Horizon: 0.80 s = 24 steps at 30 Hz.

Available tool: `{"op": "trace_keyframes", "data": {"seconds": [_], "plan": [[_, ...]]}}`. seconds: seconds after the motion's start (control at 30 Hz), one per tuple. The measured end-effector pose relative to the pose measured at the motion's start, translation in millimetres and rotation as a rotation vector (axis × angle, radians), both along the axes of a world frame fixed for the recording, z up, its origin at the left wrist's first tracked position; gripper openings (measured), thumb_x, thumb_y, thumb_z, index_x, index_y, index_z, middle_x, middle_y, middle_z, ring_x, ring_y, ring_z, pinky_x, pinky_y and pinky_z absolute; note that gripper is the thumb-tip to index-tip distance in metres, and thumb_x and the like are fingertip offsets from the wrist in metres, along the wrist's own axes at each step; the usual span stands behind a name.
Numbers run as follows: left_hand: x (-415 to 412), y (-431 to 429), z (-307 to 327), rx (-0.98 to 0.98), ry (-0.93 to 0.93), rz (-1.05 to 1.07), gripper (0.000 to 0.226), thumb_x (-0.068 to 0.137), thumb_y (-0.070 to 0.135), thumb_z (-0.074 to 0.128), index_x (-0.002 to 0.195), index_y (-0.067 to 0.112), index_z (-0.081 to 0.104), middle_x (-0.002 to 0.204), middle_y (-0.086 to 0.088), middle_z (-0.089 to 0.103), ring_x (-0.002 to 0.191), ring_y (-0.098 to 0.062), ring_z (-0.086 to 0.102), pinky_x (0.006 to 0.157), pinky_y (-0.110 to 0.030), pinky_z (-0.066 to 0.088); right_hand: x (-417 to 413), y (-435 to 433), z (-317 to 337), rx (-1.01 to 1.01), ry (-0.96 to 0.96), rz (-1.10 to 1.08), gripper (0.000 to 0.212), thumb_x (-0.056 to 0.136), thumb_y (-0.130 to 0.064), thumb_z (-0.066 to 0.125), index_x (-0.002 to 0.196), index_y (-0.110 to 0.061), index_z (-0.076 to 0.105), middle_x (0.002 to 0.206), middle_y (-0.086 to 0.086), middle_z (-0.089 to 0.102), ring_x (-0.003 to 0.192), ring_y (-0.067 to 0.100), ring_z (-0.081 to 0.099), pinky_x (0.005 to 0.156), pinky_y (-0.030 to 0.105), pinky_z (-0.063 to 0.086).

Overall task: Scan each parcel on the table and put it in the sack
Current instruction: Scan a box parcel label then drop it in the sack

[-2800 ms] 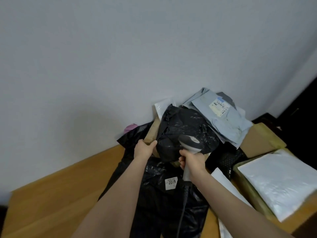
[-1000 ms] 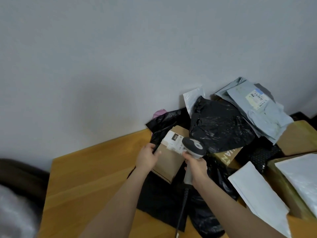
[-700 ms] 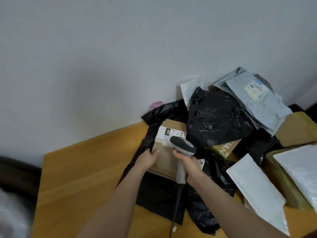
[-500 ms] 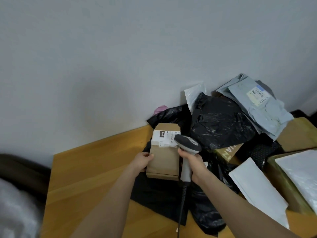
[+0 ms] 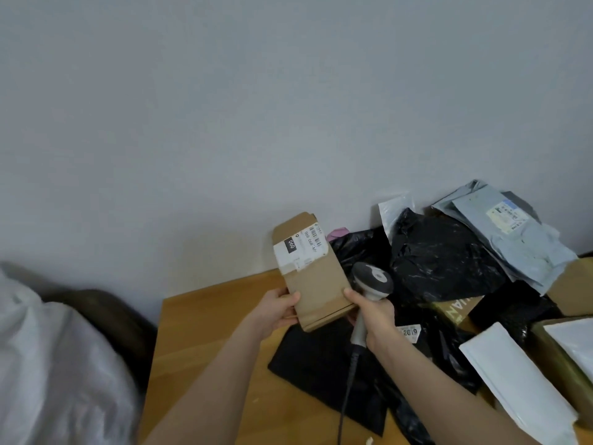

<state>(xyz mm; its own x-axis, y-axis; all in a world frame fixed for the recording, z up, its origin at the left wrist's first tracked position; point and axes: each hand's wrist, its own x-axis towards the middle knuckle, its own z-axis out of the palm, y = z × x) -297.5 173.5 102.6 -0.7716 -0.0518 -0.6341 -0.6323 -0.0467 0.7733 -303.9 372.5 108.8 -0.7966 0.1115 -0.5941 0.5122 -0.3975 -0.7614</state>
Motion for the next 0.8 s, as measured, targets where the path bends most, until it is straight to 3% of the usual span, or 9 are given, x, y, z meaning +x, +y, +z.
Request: {"op": "trace_keyframes", "data": {"seconds": [0.07,0.2,0.27,0.33,0.43,0.57,0.8], "plan": [[7.3,-7.4,3.2,-0.024,-0.009,-0.017,0.071,0.088,0.026,0.068,0.145,0.006,0.031,0.112,-0.011,0.067,0.098,-0.022,0.067,0.076,-0.032,0.058,4.0,-0.4,5.0,0.041,0.018,0.012,0.041,0.076,-0.006,0.080,0.112,0.000,0.062,0.100,0.013,0.068,0.091,0.028,0.065,0.065,0.033,0.053],[5.3,-40.1,19.1,-0.228,0.159,0.349,0.084,0.085,0.037,0.071,0.149,0.011,0.024,0.139,-0.015,0.048,0.118,-0.029,0.053,0.094,-0.040,0.049,10.7,9.5,19.1,0.132,0.102,0.185,0.030,0.075,-0.003,0.080,0.101,0.000,0.066,0.097,0.015,0.072,0.084,0.026,0.069,0.064,0.032,0.055],[4.7,-67.1,32.6,-0.277,0.187,0.374,0.082,0.085,0.039,0.070,0.149,0.015,0.025,0.142,-0.013,0.045,0.124,-0.031,0.048,0.097,-0.043,0.045,13.4,12.6,26.5,0.175,0.136,0.291,0.027,0.074,-0.002,0.080,0.098,0.000,0.068,0.088,0.012,0.074,0.077,0.023,0.071,0.061,0.030,0.056],[10.7,-95.5,39.9,-0.241,0.121,0.256,0.073,0.084,0.038,0.070,0.144,0.015,0.036,0.134,-0.010,0.053,0.120,-0.027,0.052,0.091,-0.041,0.047,17.0,11.3,32.5,0.169,0.161,0.371,0.024,0.074,0.000,0.080,0.095,0.001,0.068,0.078,0.009,0.073,0.066,0.018,0.070,0.053,0.026,0.054],[31.9,-120.0,44.1,-0.128,0.018,0.044,0.051,0.084,0.036,0.071,0.127,0.013,0.057,0.108,-0.004,0.070,0.099,-0.021,0.066,0.073,-0.034,0.053,22.3,1.7,38.7,0.134,0.196,0.426,0.023,0.074,0.001,0.079,0.094,0.002,0.066,0.071,0.009,0.071,0.059,0.017,0.069,0.049,0.025,0.052],[51.6,-128.0,41.9,0.013,0.082,0.093,0.029,0.087,0.030,0.068,0.111,0.014,0.063,0.093,-0.001,0.075,0.083,-0.018,0.072,0.067,-0.033,0.057,28.5,-12.8,45.2,0.118,0.224,0.453,0.016,0.075,0.001,0.078,0.087,-0.001,0.066,0.069,0.009,0.072,0.060,0.018,0.070,0.050,0.026,0.054],[64.0,-135.9,47.7,0.010,0.177,0.247,0.033,0.086,0.022,0.071,0.114,0.006,0.063,0.110,-0.009,0.069,0.087,-0.023,0.069,0.068,-0.030,0.058,40.3,-28.6,46.0,0.216,0.192,0.316,0.018,0.083,-0.011,0.074,0.098,-0.007,0.064,0.092,0.011,0.067,0.084,0.024,0.064,0.068,0.035,0.053]]}}
